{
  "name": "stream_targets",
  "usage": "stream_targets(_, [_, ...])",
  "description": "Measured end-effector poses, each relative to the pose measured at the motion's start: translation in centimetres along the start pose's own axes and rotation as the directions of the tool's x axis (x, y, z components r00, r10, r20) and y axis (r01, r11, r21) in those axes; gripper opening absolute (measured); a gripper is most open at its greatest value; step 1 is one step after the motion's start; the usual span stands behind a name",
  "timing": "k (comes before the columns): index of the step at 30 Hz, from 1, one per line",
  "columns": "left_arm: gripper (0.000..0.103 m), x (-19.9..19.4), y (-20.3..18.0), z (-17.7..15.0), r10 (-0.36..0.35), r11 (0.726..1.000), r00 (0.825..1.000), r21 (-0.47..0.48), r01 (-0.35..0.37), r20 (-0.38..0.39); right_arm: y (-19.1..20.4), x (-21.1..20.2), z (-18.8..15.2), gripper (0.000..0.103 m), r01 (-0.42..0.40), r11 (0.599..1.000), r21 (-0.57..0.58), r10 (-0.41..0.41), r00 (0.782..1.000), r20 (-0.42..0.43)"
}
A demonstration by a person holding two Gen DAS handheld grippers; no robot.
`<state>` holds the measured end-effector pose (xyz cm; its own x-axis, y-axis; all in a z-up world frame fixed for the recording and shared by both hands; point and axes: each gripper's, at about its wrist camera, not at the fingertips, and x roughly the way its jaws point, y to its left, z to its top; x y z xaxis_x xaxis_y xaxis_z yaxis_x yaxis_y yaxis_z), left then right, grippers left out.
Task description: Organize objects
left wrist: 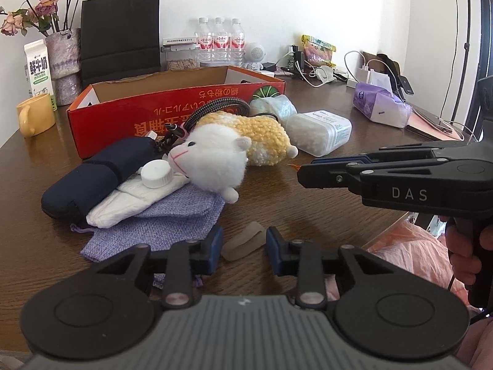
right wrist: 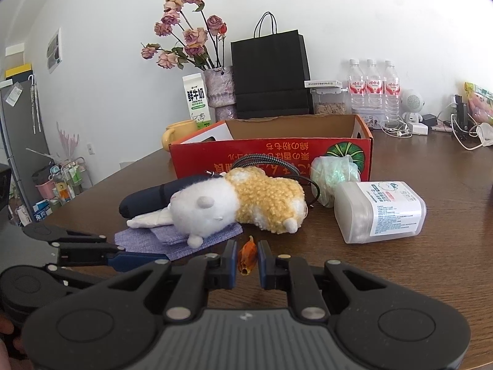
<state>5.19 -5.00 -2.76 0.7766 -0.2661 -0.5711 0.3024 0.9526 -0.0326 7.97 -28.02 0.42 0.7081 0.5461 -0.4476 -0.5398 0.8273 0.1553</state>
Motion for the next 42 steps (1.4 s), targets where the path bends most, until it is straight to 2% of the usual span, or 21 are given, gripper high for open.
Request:
stream_targets(6, [0.029,-0.4,0.3,-0.2,0.01,1.0,1.0,-0.01,-0.01,0.006,0.0,0.0,0.0,0.013,-0.001,1.0,0.0,0.001,1.0,-0.001])
stream_targets(8, [0.02,-0.5,0.4,-0.3,0.006,1.0,1.0,-0.016,-0.006,0.009,0.0,0.0,0.0,0.013,-0.001,1.0,-0.001,0.001,1.0,-0.002])
stream_targets(12, [0.013,-0.6,0.5,-0.4,-0.008,1.0,1.0,-0.028,0.008,0.014,0.1,0.1,0.0,0.013,0.0,1.0,-0.001,0.0,1.0,-0.002])
stream_targets(14, [0.005,-0.7,0.6,-0.4,-0.005,0.999,1.0,-0.04,0.006,0.022,0.1,0.0,0.0,0.013,-0.001,1.0,-0.002,0.001,1.0,-0.001])
stream_targets(23, [0.005,-1.7,0.8,0.0,-0.009,0.999,0.998,-0.04,0.012,0.07,0.1,-0.2,0.4,0.013,0.004,1.0,-0.004,-0.004,1.0,0.014])
stream_targets(27, [0.005,-2.7,1.2,0.8,0.002,0.999,0.993,-0.043,0.003,0.116,0.1,-0.4,0.8,0.013,0.005,1.0,-0.012,-0.005,1.0,0.025])
stream_targets(35, [0.005,-4.1,1.7,3.9,0.021,1.0,0.973,-0.021,-0.016,0.228,0.5,0.0,2.2,0.013,0.006,0.999,-0.047,-0.003,0.998,0.065])
stream_targets(42, [0.005,-3.2,2.4,6.9,0.048,0.999,0.956,-0.033,-0.04,0.289,0.9,1.1,4.6,0.013,0.007,0.996,-0.094,0.004,0.993,0.119])
